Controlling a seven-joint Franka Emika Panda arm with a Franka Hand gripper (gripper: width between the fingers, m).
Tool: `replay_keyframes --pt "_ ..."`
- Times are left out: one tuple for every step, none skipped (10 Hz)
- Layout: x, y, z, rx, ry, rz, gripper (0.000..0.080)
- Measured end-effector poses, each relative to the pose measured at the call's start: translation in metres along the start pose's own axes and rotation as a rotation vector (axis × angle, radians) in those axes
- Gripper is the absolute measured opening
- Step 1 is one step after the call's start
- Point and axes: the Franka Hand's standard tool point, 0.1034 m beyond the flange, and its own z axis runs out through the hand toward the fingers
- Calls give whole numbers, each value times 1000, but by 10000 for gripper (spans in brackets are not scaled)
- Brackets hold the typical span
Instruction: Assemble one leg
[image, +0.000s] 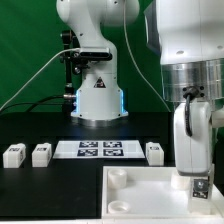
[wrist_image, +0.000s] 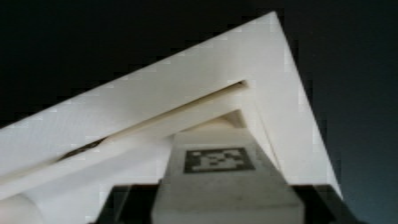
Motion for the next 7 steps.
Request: replay_keyframes --pt "0 1 1 -2 -1 -2 295" --pt "-1 1 1 -2 0 -3 470" --pt "-1 1 1 -2 0 -5 470" --pt "-1 1 1 2 -2 -10 611" --pt "-3 5 -1 37 -17 -26 641" --pt "-4 12 -5 41 -26 -22 641" --pt "-10 17 -12 42 -36 -26 648"
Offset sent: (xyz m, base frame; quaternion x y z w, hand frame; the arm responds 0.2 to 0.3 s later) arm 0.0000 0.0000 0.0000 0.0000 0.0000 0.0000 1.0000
